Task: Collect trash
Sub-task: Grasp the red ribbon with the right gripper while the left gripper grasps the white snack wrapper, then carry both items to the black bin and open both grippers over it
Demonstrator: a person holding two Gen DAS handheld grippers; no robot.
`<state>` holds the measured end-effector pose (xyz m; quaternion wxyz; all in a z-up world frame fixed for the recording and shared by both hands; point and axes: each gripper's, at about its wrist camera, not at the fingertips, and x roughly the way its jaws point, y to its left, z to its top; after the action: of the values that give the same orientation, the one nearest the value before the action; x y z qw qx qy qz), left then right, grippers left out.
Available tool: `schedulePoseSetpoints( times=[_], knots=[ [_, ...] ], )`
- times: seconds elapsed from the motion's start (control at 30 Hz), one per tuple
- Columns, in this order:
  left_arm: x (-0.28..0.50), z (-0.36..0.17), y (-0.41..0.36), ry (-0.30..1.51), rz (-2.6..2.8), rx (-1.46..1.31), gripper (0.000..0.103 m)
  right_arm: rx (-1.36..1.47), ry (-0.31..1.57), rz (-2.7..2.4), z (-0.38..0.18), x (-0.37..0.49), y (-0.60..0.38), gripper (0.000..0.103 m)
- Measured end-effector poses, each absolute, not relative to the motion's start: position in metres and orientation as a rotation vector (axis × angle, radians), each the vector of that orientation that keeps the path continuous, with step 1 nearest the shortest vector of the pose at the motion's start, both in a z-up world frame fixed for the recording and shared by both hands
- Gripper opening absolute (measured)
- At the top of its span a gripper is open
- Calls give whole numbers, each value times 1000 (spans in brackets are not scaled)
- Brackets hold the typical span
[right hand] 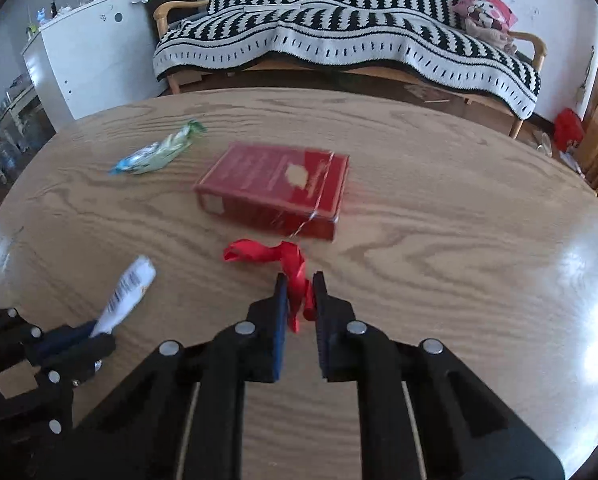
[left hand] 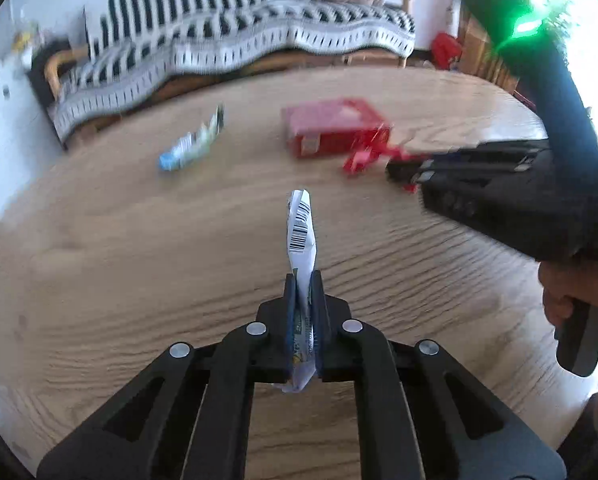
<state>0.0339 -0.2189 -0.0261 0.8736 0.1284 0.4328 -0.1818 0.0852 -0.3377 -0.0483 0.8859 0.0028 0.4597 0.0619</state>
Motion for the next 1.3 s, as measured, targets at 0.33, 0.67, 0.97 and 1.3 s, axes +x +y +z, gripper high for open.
schedulePoseSetpoints(
  times=[0.33, 0.67, 0.97, 1.3],
  knots=[
    [23, -3, -211, 897, -408, 127, 6, 20, 922, 105, -28, 42, -337, 13],
    [-5, 16, -213, 902, -486, 27, 6, 135, 805, 64, 15, -24, -352, 13],
    [-35, 51, -196, 866, -514, 9, 6, 178, 718, 85, 65, -84, -350, 13],
    [-114, 94, -266, 875, -760, 53, 6, 218, 638, -24, 94, -218, -424, 13]
  ],
)
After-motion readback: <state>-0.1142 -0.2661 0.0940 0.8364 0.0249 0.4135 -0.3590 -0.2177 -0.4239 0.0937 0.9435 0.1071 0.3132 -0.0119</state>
